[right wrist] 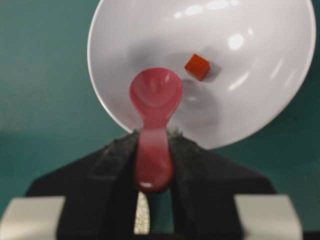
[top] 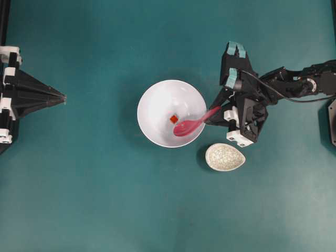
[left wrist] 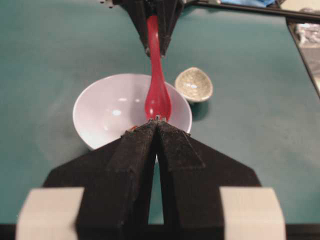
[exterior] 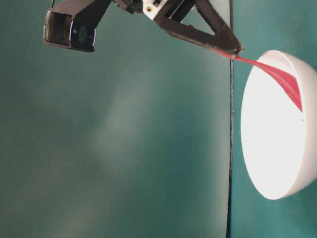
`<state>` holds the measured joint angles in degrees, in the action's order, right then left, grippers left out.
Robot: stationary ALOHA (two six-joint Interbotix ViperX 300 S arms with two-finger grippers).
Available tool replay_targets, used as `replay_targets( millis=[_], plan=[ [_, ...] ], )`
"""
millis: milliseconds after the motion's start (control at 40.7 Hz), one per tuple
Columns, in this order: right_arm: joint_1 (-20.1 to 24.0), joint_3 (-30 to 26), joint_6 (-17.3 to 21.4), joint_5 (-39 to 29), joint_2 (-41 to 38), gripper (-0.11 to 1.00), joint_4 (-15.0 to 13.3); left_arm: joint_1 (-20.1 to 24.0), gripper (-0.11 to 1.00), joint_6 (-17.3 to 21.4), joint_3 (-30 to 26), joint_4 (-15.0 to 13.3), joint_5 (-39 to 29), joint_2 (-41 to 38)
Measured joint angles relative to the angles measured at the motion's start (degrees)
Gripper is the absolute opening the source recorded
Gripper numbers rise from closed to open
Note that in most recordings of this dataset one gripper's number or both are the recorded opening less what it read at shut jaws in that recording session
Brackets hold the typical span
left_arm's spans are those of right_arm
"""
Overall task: Grip the spoon and scoop the red block from the bowl with right arm.
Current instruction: 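Lower the spoon bowl into the white bowl beside the red cube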
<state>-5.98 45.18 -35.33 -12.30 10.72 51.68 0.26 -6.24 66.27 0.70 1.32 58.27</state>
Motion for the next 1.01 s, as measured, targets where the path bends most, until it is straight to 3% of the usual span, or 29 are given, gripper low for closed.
replay_targets(
  millis=[516, 712, 1007],
  plan=[
    [-1.49, -0.97, 0.00, -0.53, -4.13, 0.21, -1.05, 0.00, 0.00, 0.26, 0.00, 0.18, 0.00, 0.00],
    [-1.93, -2.37, 0.00, 0.62, -5.71, 0.21, -2.72, 0.00, 0.00, 0.26, 0.00, 0.18, 0.00, 0.00],
    [-4.31, -2.55, 0.00, 3.34, -5.80, 0.21, -2.99, 0.00, 0.00, 0.26, 0.00, 0.18, -0.09, 0.00]
  ],
)
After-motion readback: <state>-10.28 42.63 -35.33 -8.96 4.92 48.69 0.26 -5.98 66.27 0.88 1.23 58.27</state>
